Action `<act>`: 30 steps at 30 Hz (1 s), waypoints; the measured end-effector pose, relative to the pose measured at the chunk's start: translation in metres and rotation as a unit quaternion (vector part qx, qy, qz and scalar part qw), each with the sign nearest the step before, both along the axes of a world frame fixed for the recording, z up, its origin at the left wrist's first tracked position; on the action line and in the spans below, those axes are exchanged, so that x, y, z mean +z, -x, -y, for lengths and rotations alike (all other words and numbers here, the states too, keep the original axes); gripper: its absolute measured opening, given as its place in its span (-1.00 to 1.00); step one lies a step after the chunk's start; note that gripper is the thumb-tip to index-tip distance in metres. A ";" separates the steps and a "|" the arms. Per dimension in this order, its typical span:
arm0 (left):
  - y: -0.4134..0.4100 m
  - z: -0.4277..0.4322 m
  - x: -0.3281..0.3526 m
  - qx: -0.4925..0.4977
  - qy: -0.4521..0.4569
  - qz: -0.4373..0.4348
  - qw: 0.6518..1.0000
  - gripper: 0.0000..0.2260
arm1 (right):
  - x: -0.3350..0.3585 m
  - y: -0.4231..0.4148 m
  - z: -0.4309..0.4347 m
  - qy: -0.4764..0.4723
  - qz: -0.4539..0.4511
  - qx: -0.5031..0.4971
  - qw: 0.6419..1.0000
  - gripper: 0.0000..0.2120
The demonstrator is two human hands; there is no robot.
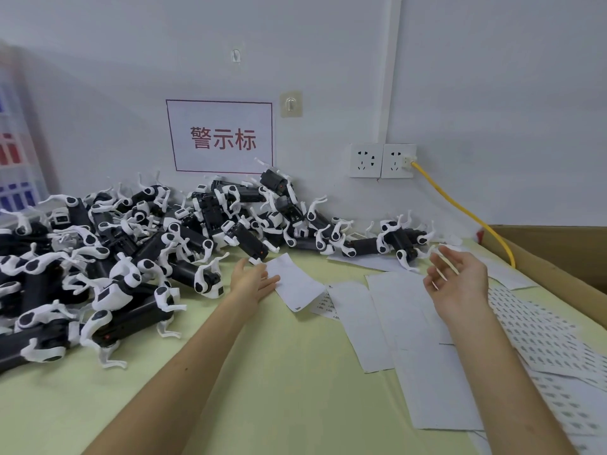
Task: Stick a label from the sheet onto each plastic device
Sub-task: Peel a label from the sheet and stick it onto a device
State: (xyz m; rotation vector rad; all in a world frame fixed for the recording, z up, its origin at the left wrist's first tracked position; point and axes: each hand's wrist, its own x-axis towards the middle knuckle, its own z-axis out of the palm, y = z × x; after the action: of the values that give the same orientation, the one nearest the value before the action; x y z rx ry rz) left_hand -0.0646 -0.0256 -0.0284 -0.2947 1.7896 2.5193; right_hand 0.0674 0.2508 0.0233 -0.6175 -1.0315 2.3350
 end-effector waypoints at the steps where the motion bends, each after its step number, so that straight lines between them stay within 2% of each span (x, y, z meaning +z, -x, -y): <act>1: 0.004 -0.001 0.000 0.006 0.010 -0.003 1.000 -0.44 | 0.000 0.000 0.000 -0.001 -0.001 0.002 1.000 -0.84; 6: 0.020 -0.008 -0.003 0.034 0.098 -0.035 0.994 -0.59 | -0.001 0.001 0.003 -0.009 0.001 0.014 1.000 -0.87; 12: 0.029 -0.012 -0.011 0.108 0.213 -0.083 0.968 -0.82 | -0.002 0.004 0.007 -0.020 -0.004 0.029 0.999 -0.87; 16: 0.024 -0.018 -0.015 0.153 0.296 -0.179 0.926 -0.85 | -0.003 0.005 0.012 -0.038 0.004 0.047 0.998 -0.87; 25: 0.004 -0.031 -0.006 0.116 0.350 -0.359 0.858 -0.79 | -0.007 0.009 0.038 -0.162 0.020 0.110 0.980 -0.86; 28: -0.014 -0.038 0.009 0.106 0.356 -0.436 0.820 -0.83 | -0.008 0.009 0.047 -0.206 0.025 0.173 0.963 -0.85; 30: -0.028 -0.045 0.019 0.100 0.359 -0.498 0.783 -0.87 | -0.009 0.009 0.054 -0.218 0.044 0.228 0.948 -0.77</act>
State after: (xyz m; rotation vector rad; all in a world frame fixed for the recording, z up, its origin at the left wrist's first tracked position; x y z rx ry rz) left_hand -0.0364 0.0192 -0.0096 1.1332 3.1710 2.0390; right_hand 0.0587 0.1964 0.0142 -0.3323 -1.8264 2.3371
